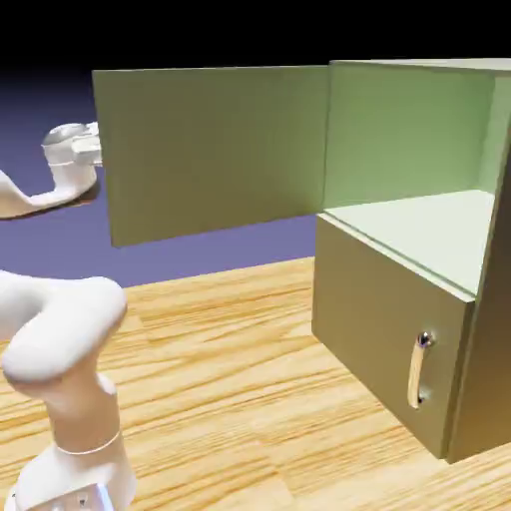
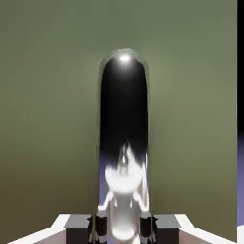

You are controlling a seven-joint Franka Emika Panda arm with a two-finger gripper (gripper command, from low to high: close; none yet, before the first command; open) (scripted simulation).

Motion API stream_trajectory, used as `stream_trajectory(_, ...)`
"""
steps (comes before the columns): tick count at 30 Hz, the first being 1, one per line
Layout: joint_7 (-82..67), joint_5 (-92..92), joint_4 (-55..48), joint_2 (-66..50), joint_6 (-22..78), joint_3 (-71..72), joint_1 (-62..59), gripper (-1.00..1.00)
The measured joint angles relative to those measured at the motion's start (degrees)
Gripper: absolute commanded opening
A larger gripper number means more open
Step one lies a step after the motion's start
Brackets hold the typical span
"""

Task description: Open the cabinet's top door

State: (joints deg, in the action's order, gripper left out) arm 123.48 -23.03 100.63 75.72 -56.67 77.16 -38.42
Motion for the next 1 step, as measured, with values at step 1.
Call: stream_trajectory(1, -0.5, 0.1, -2.1, 0.2, 1.4, 0.4, -1.6, -1.0)
